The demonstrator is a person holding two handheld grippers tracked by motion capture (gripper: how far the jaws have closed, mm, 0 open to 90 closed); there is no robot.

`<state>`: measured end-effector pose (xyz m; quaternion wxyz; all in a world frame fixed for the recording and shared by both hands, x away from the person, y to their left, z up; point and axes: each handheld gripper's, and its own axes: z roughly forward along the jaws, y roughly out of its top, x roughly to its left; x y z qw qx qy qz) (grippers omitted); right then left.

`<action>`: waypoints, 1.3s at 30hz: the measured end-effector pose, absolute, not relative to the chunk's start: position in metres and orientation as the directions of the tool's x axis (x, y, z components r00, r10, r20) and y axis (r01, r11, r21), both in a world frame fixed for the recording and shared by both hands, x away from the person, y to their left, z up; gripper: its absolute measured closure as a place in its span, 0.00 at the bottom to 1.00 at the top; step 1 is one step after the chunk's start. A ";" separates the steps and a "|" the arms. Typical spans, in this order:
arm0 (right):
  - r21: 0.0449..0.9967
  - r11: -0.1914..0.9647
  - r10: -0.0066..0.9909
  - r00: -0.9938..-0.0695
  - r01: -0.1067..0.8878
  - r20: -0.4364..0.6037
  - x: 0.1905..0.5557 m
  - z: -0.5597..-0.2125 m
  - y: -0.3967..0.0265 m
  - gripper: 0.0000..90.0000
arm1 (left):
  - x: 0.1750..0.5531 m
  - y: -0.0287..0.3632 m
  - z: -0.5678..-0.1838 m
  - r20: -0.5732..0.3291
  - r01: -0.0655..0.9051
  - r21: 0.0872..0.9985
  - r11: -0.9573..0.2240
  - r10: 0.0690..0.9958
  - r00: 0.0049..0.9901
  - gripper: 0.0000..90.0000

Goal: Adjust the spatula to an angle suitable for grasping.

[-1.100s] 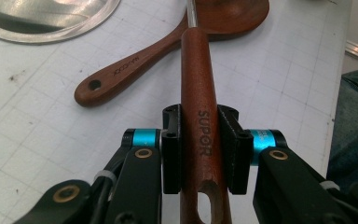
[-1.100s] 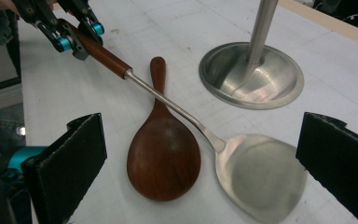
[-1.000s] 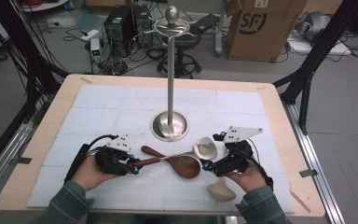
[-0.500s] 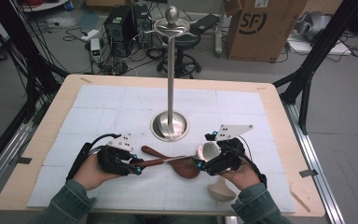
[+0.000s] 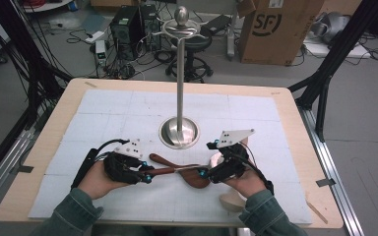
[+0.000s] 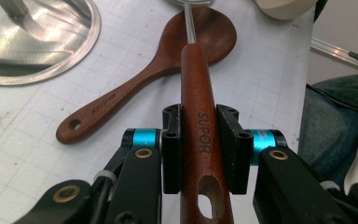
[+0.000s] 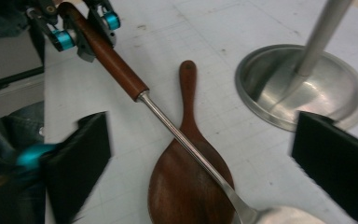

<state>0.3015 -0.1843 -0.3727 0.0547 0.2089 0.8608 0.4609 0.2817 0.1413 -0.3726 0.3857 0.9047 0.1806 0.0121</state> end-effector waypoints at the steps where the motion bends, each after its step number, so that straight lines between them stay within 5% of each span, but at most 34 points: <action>1: 0.815 0.490 0.398 -0.911 0.310 0.107 0.302 -0.373 -0.183 0.14 | 0.282 0.140 -0.372 -0.119 0.316 0.704 -0.636 0.333 0.935 0.81; 13: 0.796 0.523 0.361 -0.925 0.306 0.118 0.310 -0.382 -0.161 0.20 | 0.282 0.136 -0.366 -0.114 0.309 0.708 -0.635 0.329 0.937 0.81; 39: 0.749 0.616 0.211 -0.967 0.246 0.144 0.314 -0.399 -0.123 0.50 | 0.284 0.118 -0.353 -0.104 0.295 0.722 -0.626 0.323 0.941 0.81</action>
